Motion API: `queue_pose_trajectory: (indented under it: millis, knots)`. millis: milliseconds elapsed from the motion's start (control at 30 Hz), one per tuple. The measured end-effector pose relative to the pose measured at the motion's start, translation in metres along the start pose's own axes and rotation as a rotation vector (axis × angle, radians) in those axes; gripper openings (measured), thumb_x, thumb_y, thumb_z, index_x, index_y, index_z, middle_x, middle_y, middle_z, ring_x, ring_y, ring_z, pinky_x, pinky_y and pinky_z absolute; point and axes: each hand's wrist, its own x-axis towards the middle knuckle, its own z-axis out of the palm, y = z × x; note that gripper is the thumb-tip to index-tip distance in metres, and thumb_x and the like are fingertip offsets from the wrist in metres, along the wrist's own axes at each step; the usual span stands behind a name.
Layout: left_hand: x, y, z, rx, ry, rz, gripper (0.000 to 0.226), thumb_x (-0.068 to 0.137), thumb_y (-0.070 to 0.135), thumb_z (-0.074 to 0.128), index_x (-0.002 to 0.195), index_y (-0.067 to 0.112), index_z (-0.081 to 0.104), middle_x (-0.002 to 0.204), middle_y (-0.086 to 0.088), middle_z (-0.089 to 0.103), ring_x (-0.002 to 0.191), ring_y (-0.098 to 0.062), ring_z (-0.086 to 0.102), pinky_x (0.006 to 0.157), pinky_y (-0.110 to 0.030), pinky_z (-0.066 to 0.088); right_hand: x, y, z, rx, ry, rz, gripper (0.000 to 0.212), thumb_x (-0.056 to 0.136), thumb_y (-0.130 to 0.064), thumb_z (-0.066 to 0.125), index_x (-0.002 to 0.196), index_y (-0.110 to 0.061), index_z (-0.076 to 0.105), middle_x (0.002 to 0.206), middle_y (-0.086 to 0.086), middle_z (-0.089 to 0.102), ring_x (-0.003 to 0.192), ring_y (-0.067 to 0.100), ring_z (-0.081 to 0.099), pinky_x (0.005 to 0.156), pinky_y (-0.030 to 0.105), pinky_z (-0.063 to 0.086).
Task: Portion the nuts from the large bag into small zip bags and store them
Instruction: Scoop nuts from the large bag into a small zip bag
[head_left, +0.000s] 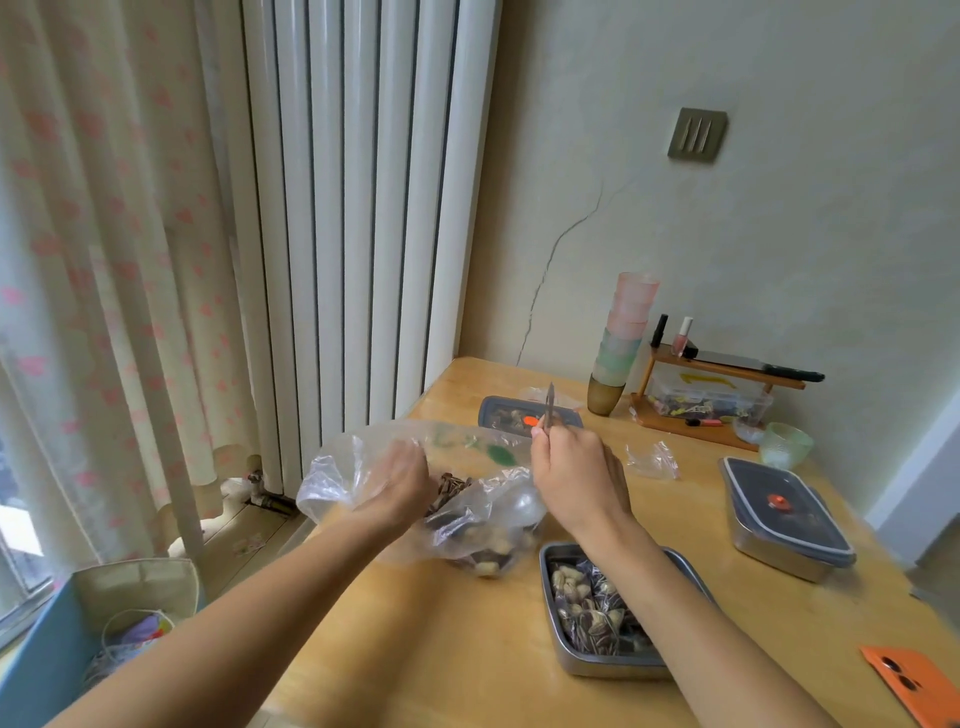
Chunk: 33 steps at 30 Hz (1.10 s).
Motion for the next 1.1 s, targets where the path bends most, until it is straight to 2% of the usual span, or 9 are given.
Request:
queue_pose_trajectory:
  millis: [200,367,467,567,700,833,900,1000,1100]
  knots:
    - [0.001,0.004,0.005,0.296,-0.137,-0.031,0.012,0.092,0.012,0.055,0.08,0.011,0.056,0.09,-0.009,0.064,0.073,-0.022,0.059,0.063,-0.033,0.055,-0.004,0.006,-0.001,-0.091,-0.056,0.079,0.033,0.111,-0.029,0.035,0.098,-0.012,0.06,0.084,0.007,0.064,0.073,0.031,0.061,0.062,0.035,0.041]
    - [0.004,0.017,0.004,0.345,-0.379,0.078,0.027,0.098,0.022,0.051,0.076,0.01,0.058,0.079,-0.009,0.062,0.07,-0.024,0.056,0.06,-0.031,0.048,-0.005,0.008,-0.014,-0.039,-0.078,0.045,0.035,0.111,-0.029,0.037,0.08,-0.016,0.049,0.074,0.002,0.053,0.066,0.027,0.051,0.062,0.033,0.035]
    - [0.002,0.025,-0.004,0.42,-0.601,0.089,0.028,0.102,0.015,0.043,0.098,0.001,0.067,0.101,-0.014,0.072,0.078,-0.026,0.057,0.072,-0.037,0.053,-0.004,0.008,-0.016,0.018,-0.126,-0.01,0.044,0.111,-0.031,0.038,0.068,-0.024,0.042,0.069,0.0,0.052,0.064,0.026,0.05,0.061,0.034,0.033]
    - [-0.005,0.033,-0.014,0.435,-0.661,0.052,0.039,0.101,0.006,0.046,0.139,-0.002,0.049,0.127,-0.016,0.066,0.089,-0.025,0.059,0.062,-0.029,0.049,-0.002,0.009,-0.014,0.046,-0.142,-0.037,0.045,0.111,-0.031,0.039,0.066,-0.027,0.039,0.065,-0.001,0.053,0.06,0.022,0.05,0.058,0.033,0.032]
    - [-0.015,0.035,-0.013,0.57,-0.651,0.141,0.051,0.098,0.0,0.052,0.147,-0.001,0.036,0.129,-0.019,0.064,0.089,-0.027,0.059,0.066,-0.032,0.05,-0.003,0.011,-0.012,0.138,-0.068,-0.029,0.049,0.111,-0.022,0.042,0.063,-0.028,0.036,0.056,-0.008,0.044,0.047,0.003,0.042,0.046,0.017,0.034]
    - [-0.016,0.033,-0.013,0.6,-0.634,0.18,0.043,0.098,-0.005,0.05,0.141,-0.005,0.043,0.127,-0.019,0.065,0.085,-0.026,0.06,0.05,-0.022,0.045,-0.004,0.018,-0.004,0.198,0.061,-0.029,0.046,0.11,-0.024,0.045,0.064,-0.027,0.042,0.055,-0.012,0.044,0.048,0.001,0.043,0.045,0.019,0.029]
    - [-0.016,0.034,-0.021,0.58,-0.594,0.157,0.044,0.097,-0.006,0.049,0.14,-0.005,0.043,0.128,-0.02,0.064,0.09,-0.028,0.062,0.056,-0.025,0.049,-0.004,0.022,-0.001,0.235,0.045,-0.058,0.043,0.11,-0.027,0.045,0.067,-0.027,0.047,0.059,-0.011,0.05,0.053,0.004,0.049,0.049,0.018,0.03]
    - [-0.01,0.033,-0.031,0.508,-0.51,0.147,0.046,0.09,0.005,0.068,0.133,0.0,0.052,0.122,-0.017,0.068,0.095,-0.028,0.067,0.077,-0.036,0.058,-0.005,0.024,0.0,0.268,-0.056,-0.096,0.045,0.11,-0.029,0.043,0.07,-0.015,0.058,0.064,0.0,0.059,0.061,0.018,0.058,0.059,0.039,0.045]
    - [-0.004,0.038,-0.045,0.474,-0.414,0.253,0.042,0.082,0.021,0.084,0.118,0.006,0.067,0.115,-0.007,0.073,0.102,-0.024,0.069,0.082,-0.033,0.058,-0.005,0.023,0.001,0.262,-0.082,-0.109,0.045,0.109,-0.03,0.043,0.073,-0.01,0.062,0.065,0.003,0.062,0.064,0.024,0.06,0.062,0.043,0.047]
